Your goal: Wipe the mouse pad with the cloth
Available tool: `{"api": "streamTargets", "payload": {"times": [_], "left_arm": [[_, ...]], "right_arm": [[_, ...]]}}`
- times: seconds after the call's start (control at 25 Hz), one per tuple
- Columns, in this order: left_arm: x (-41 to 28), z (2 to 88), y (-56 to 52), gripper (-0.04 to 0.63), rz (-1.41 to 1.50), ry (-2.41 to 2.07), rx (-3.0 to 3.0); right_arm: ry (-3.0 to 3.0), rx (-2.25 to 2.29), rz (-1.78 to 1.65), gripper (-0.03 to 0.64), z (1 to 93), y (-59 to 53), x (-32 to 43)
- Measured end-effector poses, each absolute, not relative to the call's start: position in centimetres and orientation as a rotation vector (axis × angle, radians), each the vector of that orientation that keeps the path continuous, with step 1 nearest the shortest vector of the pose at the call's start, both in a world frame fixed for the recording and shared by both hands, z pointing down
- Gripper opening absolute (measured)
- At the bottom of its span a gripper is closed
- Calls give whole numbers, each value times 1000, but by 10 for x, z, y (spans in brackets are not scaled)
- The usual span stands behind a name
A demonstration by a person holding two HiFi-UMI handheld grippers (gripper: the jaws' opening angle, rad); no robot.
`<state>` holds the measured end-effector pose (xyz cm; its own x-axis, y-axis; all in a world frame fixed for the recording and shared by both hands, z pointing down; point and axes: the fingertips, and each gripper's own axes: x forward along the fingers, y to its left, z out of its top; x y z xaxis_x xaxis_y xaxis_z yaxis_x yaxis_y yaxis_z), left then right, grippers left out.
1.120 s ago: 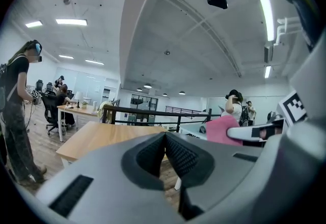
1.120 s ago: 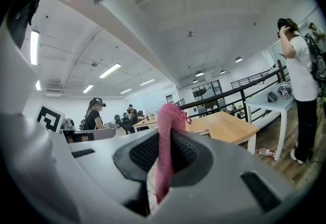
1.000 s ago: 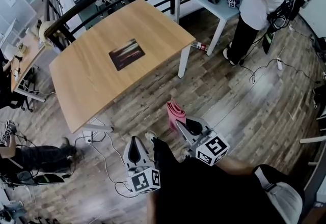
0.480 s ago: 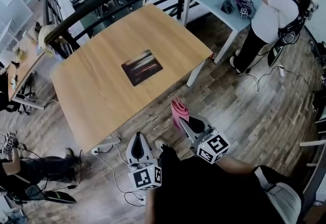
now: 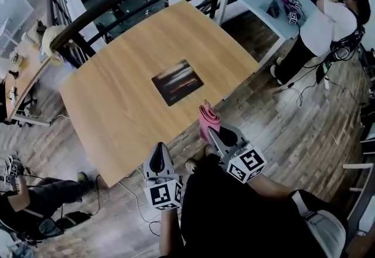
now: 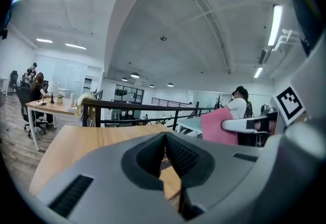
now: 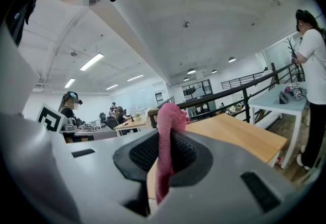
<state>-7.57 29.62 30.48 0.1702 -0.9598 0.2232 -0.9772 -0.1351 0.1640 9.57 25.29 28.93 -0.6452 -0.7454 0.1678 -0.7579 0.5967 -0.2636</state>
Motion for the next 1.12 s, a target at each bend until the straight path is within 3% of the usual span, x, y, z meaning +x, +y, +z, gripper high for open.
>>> {"api": "streamTargets", "payload": {"times": [0.56,1.12], "left_arm": [[-104,348,154,25,261,-1791,2156],[-121,464,22,26,620,-1691,1996]], "right_arm": [[-2800,1216,489,55,306,97,60],[-2699,1066,538,55,382,-53,52]]}}
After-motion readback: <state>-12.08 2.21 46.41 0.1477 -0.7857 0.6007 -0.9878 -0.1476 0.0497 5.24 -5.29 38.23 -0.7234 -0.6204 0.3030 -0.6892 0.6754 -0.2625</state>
